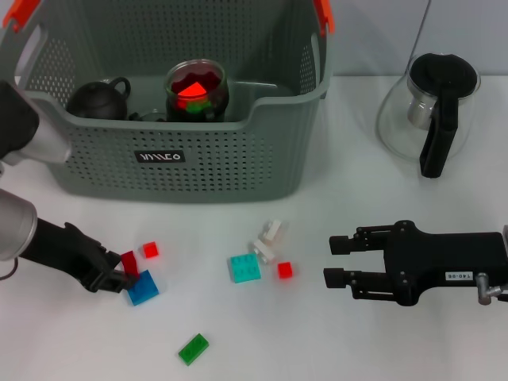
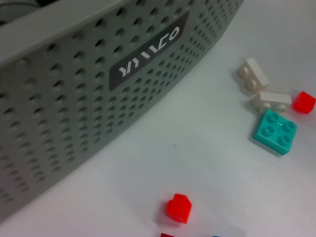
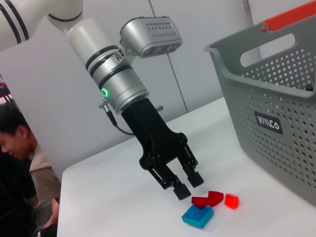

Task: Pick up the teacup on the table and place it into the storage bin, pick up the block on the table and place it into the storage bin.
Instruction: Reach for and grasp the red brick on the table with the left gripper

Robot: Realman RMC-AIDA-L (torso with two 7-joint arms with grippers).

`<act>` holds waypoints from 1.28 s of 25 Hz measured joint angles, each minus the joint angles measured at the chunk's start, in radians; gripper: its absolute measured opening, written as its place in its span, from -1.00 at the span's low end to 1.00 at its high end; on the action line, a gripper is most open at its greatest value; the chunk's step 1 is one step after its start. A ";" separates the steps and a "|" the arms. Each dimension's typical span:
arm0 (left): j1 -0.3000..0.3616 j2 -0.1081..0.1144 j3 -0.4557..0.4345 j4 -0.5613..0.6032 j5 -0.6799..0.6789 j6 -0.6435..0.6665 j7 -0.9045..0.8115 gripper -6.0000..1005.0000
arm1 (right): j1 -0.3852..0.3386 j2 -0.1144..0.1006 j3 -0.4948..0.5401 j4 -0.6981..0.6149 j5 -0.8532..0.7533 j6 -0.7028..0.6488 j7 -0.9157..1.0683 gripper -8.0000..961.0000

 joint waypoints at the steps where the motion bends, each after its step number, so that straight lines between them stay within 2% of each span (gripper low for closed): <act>1: 0.003 -0.003 0.001 0.000 0.001 -0.001 0.015 -0.15 | 0.000 0.000 0.000 0.000 0.000 0.000 0.000 0.21; 7: 0.020 -0.011 0.007 0.000 -0.015 -0.003 0.107 -0.15 | -0.001 0.000 0.000 0.000 0.002 -0.001 0.000 0.21; 19: 0.031 -0.013 0.091 -0.024 -0.017 -0.085 0.099 -0.15 | 0.003 -0.001 0.000 0.002 0.001 -0.004 0.014 0.21; 32: 0.062 -0.009 0.086 0.045 0.000 -0.136 0.055 -0.16 | -0.001 -0.003 0.000 0.002 0.003 -0.005 0.014 0.21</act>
